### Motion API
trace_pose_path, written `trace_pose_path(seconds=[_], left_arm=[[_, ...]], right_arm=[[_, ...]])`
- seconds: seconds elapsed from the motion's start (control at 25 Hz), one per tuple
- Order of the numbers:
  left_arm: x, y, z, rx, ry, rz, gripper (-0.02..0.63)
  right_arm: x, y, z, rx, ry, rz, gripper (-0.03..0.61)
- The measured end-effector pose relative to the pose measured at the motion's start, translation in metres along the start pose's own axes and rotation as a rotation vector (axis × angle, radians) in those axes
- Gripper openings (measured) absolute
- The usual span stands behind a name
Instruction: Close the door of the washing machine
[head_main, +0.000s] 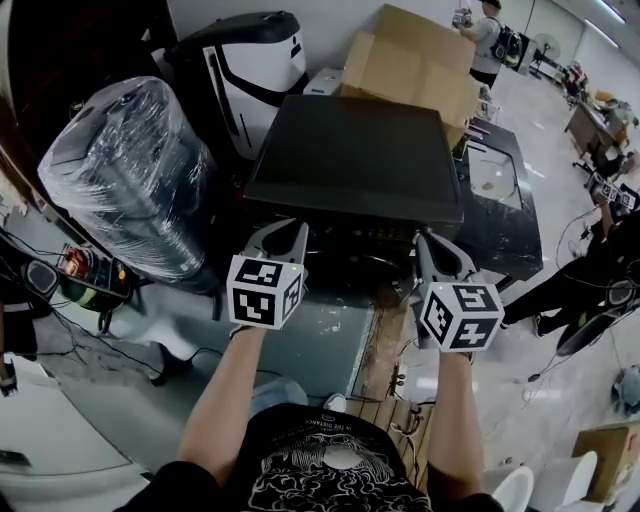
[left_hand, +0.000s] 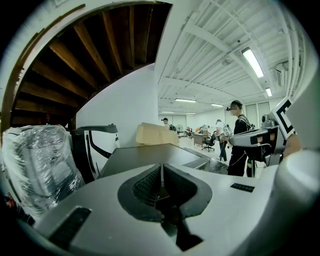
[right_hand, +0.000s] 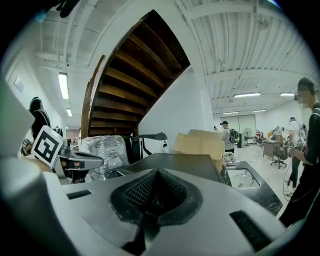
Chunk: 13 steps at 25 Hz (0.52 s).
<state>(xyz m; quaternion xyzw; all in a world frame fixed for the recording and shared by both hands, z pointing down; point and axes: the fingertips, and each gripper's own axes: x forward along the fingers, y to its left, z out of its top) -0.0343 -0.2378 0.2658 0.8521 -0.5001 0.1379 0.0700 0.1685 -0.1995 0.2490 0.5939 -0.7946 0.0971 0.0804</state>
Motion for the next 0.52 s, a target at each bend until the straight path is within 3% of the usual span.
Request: trace_pose_path(seconds=[0.52], left_arm=[[0.0072,-0.0091,-0.0064,0.005,0.021,-0.013,0.037]], right_arm=[[0.0017,-0.0024,-0.0040,-0.014,0.013,0.006,0.021]])
